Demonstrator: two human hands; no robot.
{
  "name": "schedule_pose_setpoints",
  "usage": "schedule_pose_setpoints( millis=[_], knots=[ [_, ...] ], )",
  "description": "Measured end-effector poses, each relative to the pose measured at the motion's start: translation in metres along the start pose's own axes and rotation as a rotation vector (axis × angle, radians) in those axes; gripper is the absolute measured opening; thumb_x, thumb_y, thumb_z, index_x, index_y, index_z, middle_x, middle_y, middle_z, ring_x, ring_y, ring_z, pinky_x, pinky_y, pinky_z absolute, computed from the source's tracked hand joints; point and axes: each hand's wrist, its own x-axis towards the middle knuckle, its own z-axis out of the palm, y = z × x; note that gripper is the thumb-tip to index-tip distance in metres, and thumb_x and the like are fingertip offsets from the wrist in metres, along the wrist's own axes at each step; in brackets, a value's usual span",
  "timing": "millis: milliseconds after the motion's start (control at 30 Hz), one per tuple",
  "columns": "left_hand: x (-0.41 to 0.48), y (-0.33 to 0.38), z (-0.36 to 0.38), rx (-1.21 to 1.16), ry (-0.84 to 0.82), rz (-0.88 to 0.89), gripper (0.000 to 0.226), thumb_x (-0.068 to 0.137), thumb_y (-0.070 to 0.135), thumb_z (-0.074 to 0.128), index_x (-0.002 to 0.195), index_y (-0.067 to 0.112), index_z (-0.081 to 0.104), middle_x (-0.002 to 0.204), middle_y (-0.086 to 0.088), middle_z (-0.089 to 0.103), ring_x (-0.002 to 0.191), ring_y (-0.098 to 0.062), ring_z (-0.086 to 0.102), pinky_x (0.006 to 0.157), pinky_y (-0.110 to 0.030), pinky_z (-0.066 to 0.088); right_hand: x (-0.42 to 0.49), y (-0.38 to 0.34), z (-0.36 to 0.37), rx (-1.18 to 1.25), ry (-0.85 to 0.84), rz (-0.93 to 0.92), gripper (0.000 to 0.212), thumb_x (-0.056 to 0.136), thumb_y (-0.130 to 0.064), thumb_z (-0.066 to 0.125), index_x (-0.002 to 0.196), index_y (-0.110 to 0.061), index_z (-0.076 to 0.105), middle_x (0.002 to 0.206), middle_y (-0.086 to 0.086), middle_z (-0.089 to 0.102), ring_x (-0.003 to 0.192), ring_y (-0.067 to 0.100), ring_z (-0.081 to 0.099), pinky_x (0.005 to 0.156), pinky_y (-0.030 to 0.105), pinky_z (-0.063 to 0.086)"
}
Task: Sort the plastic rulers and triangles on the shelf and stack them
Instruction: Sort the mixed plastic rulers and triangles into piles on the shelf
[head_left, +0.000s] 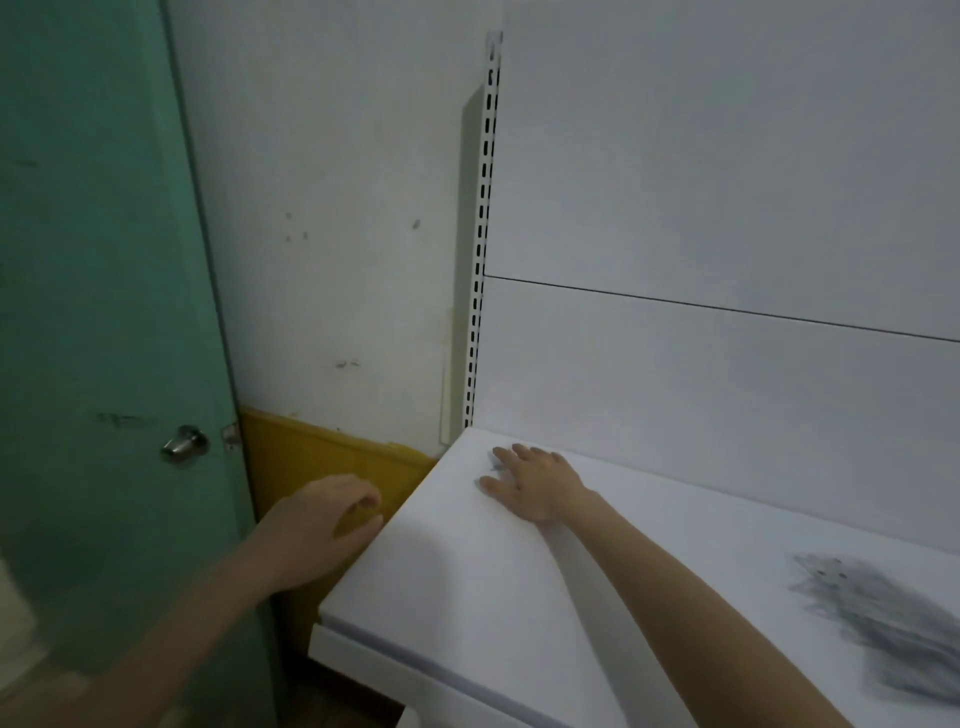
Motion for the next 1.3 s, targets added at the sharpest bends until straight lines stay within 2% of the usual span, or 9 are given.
schedule_pose_setpoints(
  millis=[233,300,433,533,633,700,800,933,1300],
  knots=[
    [0.005,0.004,0.011,-0.032,-0.014,0.064,0.026,0.093,0.045,0.044,0.103,0.027,0.061,0.101,0.016,0.059,0.09,-0.002,0.054,0.072,-0.007,0.037,-0.042,-0.028,0.003,0.022,0.057,-0.154,0.055,0.095,-0.059,0.036,0.133,-0.023,0.05,0.128,0.004,0.057,0.12,0.029,0.05,0.098,0.042,0.042],
    [0.009,0.016,0.016,-0.095,0.01,0.096,0.038,0.088,0.052,0.037,0.1,0.026,0.062,0.096,0.015,0.06,0.086,-0.003,0.055,0.07,-0.009,0.038,-0.068,-0.031,0.002,-0.039,0.114,-0.288,0.057,0.094,-0.061,0.031,0.129,-0.023,0.053,0.118,0.004,0.062,0.109,0.029,0.058,0.092,0.04,0.045],
    [0.018,0.052,0.025,-0.16,-0.008,0.131,0.018,0.093,0.04,0.048,0.096,0.028,0.062,0.096,0.015,0.062,0.087,0.0,0.055,0.075,-0.026,0.049,-0.132,-0.027,-0.006,-0.069,0.194,-0.489,0.053,0.096,-0.059,0.033,0.12,-0.02,0.061,0.101,0.003,0.067,0.087,0.028,0.063,0.076,0.039,0.05],
    [0.025,0.089,0.035,-0.146,-0.045,0.194,0.017,0.095,0.038,0.048,0.103,0.029,0.06,0.102,0.018,0.06,0.092,-0.002,0.054,0.079,-0.022,0.048,-0.184,-0.02,-0.012,-0.086,0.197,-0.541,0.05,0.094,-0.058,0.042,0.119,-0.02,0.062,0.097,0.002,0.067,0.083,0.025,0.062,0.075,0.037,0.049],
    [0.029,0.129,0.046,-0.166,-0.051,0.263,0.018,0.096,0.039,0.047,0.107,0.031,0.058,0.105,0.02,0.057,0.095,-0.003,0.055,0.082,-0.019,0.046,-0.227,-0.009,-0.014,-0.156,0.192,-0.534,0.052,0.091,-0.062,0.046,0.121,-0.022,0.059,0.094,0.0,0.066,0.084,0.023,0.061,0.077,0.036,0.046],
    [0.031,0.153,0.051,-0.195,-0.05,0.332,0.016,0.095,0.039,0.047,0.103,0.033,0.059,0.103,0.021,0.058,0.093,-0.001,0.055,0.081,-0.023,0.047,-0.252,-0.003,-0.01,-0.172,0.231,-0.537,0.041,0.095,-0.052,0.044,0.118,-0.021,0.059,0.094,-0.001,0.065,0.085,0.022,0.062,0.076,0.033,0.045],
    [0.034,0.183,0.061,-0.277,-0.081,0.422,0.01,0.094,0.037,0.049,0.091,0.038,0.058,0.096,0.021,0.061,0.089,0.001,0.056,0.075,-0.027,0.048,-0.28,0.006,-0.003,-0.219,0.404,-0.546,0.023,0.099,-0.03,0.046,0.094,-0.016,0.064,0.079,-0.003,0.064,0.072,0.019,0.06,0.068,0.027,0.039],
    [0.036,0.219,0.067,-0.343,-0.114,0.49,0.01,0.093,0.036,0.05,0.091,0.037,0.059,0.094,0.023,0.061,0.089,0.004,0.057,0.072,-0.02,0.046,-0.308,0.015,-0.008,-0.316,0.587,-0.513,0.017,0.092,-0.012,0.054,0.076,-0.014,0.061,0.063,-0.003,0.054,0.055,0.018,0.048,0.055,0.026,0.036],
    [0.021,0.304,0.08,-0.592,-0.209,0.602,0.011,0.093,0.022,0.056,0.091,0.024,0.067,0.091,0.016,0.064,0.089,0.0,0.057,0.067,-0.012,0.045,-0.41,0.085,-0.059,-0.383,0.675,-0.18,0.016,0.087,-0.014,0.055,0.072,-0.012,0.062,0.059,-0.003,0.045,0.05,0.016,0.038,0.044,0.027,0.033]
  ],
)
